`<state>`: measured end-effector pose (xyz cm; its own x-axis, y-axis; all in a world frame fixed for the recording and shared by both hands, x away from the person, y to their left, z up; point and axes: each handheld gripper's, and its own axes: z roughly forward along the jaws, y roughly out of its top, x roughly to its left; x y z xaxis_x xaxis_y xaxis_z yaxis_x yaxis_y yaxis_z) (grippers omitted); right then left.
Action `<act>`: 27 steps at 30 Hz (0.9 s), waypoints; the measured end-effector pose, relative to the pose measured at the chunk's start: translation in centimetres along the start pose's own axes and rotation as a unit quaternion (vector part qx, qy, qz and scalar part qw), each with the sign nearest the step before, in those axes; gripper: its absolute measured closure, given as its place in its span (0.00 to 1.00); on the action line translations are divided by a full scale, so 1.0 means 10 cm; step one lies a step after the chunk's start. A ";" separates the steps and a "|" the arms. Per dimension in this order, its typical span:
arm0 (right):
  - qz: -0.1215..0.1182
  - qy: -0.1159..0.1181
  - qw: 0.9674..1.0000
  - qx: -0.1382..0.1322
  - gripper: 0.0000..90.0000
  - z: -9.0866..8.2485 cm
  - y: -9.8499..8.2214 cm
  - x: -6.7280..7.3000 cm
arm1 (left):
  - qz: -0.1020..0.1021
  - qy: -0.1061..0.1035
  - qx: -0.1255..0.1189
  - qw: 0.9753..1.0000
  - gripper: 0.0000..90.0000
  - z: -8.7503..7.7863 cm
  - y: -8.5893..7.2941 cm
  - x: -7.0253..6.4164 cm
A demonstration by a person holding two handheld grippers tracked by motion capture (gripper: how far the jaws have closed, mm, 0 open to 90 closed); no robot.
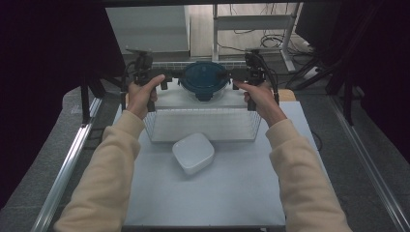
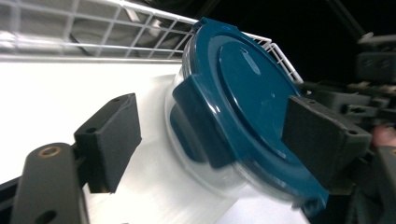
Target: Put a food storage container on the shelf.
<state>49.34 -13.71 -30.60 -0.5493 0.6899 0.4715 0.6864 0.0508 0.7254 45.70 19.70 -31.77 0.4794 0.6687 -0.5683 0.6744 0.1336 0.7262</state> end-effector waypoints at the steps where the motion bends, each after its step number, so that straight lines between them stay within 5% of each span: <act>1: -0.026 -0.011 1.000 0.000 0.09 -0.07 -0.03 0.07 | 0.034 0.008 -0.006 0.999 0.21 -0.09 -0.06 -0.06; 2: -0.026 -0.011 1.000 0.000 0.09 -0.07 -0.03 0.07 | 0.034 0.008 -0.006 0.999 0.21 -0.09 -0.06 -0.06; 5: -0.064 -0.021 0.998 -0.004 0.09 -0.21 -0.13 0.16 | 0.089 0.017 0.002 0.996 0.21 -0.26 -0.23 -0.18; 8: -0.086 -0.026 0.996 -0.002 0.10 -0.34 -0.26 0.21 | 0.110 0.015 0.013 0.994 0.23 -0.39 -0.45 -0.25; 10: -0.121 -0.045 0.992 -0.004 0.12 -0.48 -0.45 0.24 | 0.130 0.025 0.026 0.991 0.24 -0.47 -0.67 -0.29; 14: -0.134 -0.050 0.990 -0.008 0.13 -0.61 -0.66 0.23 | 0.135 0.028 0.017 0.990 0.27 -0.57 -0.97 -0.29; 19: -0.156 -0.031 0.987 -0.014 0.16 -0.87 -1.16 0.17 | 0.142 0.034 0.020 0.989 0.29 -0.71 -1.46 -0.27; 27: -0.161 -0.030 0.987 0.003 0.18 -0.90 -1.75 0.08 | 0.127 0.045 0.037 0.990 0.30 -0.67 -2.02 -0.15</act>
<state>32.58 -20.56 -38.40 -0.7101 0.6789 0.1866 0.4844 0.2787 0.8293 27.59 20.90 -42.95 0.5898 0.7364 -0.3315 0.5790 -0.0994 0.8093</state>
